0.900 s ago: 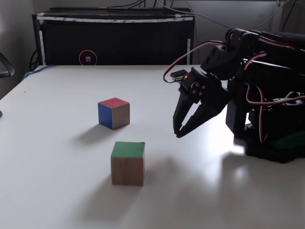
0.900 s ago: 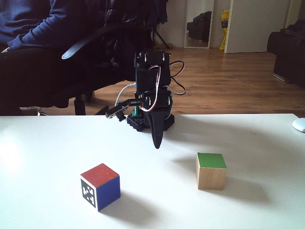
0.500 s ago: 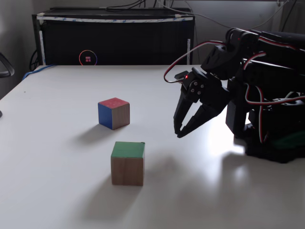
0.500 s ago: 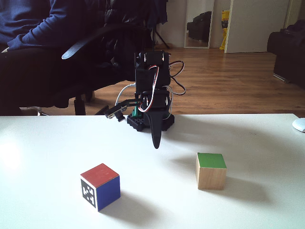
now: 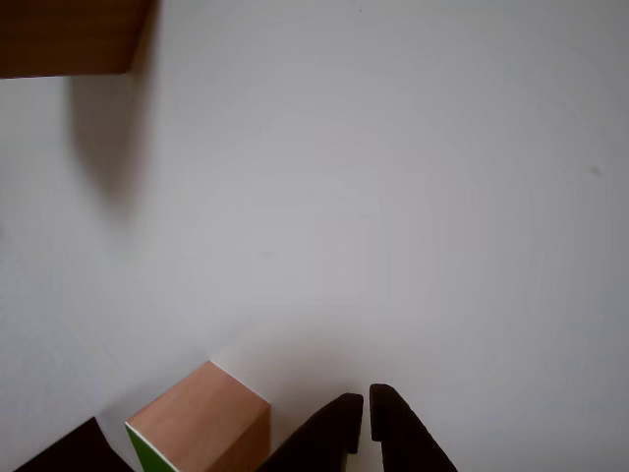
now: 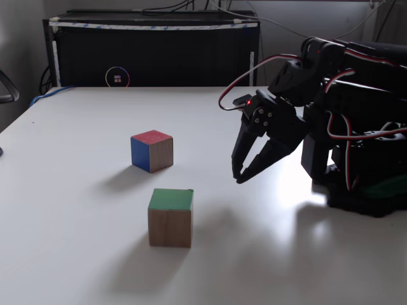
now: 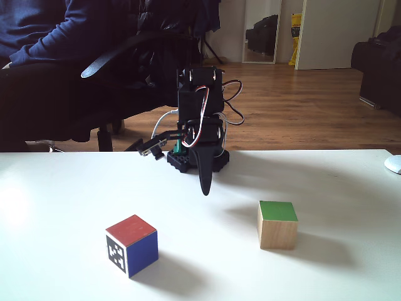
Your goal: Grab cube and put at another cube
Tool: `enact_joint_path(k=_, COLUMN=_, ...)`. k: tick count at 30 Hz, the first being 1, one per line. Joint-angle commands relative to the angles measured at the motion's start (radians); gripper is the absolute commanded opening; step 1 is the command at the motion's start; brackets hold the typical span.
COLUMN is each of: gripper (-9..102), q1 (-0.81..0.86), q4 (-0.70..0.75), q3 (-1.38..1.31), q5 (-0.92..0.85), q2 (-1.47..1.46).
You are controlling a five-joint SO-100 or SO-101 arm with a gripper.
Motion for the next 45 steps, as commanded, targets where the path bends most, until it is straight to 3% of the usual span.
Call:
enact_joint_path(k=1, gripper=0, q1=-0.011, q4=-0.003, q3=-0.043, q5=0.003, q2=0.003)
enact_joint_path(k=11, gripper=0, q1=-0.126, q4=0.005, q3=-0.089, q5=0.006, q2=0.002)
enact_joint_path(k=15, gripper=7, q1=-0.166, q4=-0.015, q3=-0.129, q5=0.032, q2=-0.058)
enact_joint_path(k=25, gripper=17, q1=-0.291, q4=-0.132, q3=-0.331, q5=0.118, q2=-0.523)
enact_joint_path(k=36, gripper=24, q1=-0.442, q4=-0.067, q3=-0.696, q5=0.285, q2=-0.95)
enact_joint_path(k=45, gripper=30, q1=-0.586, q4=0.008, q3=-0.862, q5=0.442, q2=-1.134)
